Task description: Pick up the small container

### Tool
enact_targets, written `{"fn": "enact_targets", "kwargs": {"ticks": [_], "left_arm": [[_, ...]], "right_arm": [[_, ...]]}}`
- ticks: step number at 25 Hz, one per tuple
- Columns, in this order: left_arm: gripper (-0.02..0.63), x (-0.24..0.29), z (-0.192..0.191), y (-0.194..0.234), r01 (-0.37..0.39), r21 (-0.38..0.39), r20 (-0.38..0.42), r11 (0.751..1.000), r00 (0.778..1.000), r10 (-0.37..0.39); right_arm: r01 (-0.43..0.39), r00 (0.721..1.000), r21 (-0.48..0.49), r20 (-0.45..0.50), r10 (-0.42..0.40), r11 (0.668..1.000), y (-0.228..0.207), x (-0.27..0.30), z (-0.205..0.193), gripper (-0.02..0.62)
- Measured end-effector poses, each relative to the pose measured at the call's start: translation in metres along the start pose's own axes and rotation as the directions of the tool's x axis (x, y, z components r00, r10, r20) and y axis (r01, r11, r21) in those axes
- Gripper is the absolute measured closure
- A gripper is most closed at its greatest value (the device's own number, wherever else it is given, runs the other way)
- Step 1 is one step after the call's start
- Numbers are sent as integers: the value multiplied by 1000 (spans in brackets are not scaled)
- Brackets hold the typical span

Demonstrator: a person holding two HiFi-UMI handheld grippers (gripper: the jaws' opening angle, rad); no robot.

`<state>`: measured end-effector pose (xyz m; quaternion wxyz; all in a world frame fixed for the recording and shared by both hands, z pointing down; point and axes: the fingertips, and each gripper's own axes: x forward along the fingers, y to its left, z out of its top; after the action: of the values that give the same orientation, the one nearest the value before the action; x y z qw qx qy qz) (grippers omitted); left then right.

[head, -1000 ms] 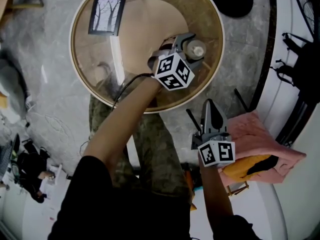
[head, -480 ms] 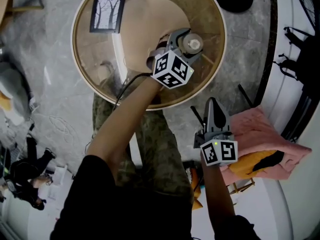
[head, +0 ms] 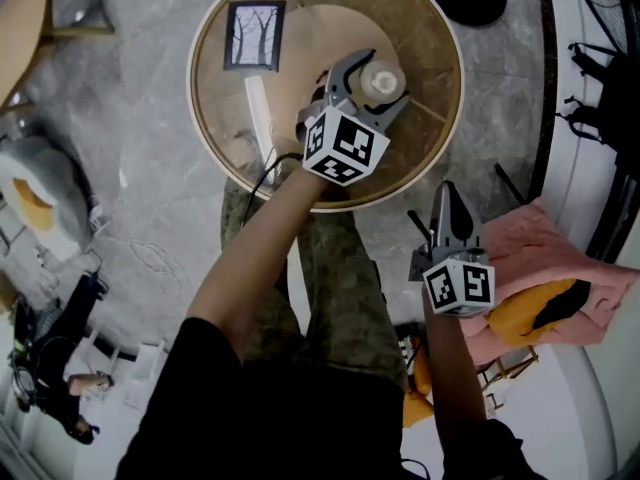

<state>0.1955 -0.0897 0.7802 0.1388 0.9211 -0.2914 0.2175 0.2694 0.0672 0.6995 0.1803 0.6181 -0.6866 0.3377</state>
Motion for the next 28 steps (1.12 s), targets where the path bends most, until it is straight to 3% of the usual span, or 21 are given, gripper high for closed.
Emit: {"fn": "enact_targets", "kwargs": {"ticks": [6,13,20,28], "left_arm": [[255,-90,60,8,-5,1,35,1000,999,5],[255,-214,116,11,6,35,-9,999,1000,-6],[255,-347,166,17,-34,-45,-18,998,999,33],[255,-432,241,36,-31,-30,23,999,999,31]], "right_arm": [[19,996,-62,90,-13,998,53,-34,45,578],[107,978,-23,183,-101,994,110,-88,112,578],[110,969,-43,227,-98,993,182,-171,150,578],[132,949,-90,298,-100,987,227,-221,194,578]]}}
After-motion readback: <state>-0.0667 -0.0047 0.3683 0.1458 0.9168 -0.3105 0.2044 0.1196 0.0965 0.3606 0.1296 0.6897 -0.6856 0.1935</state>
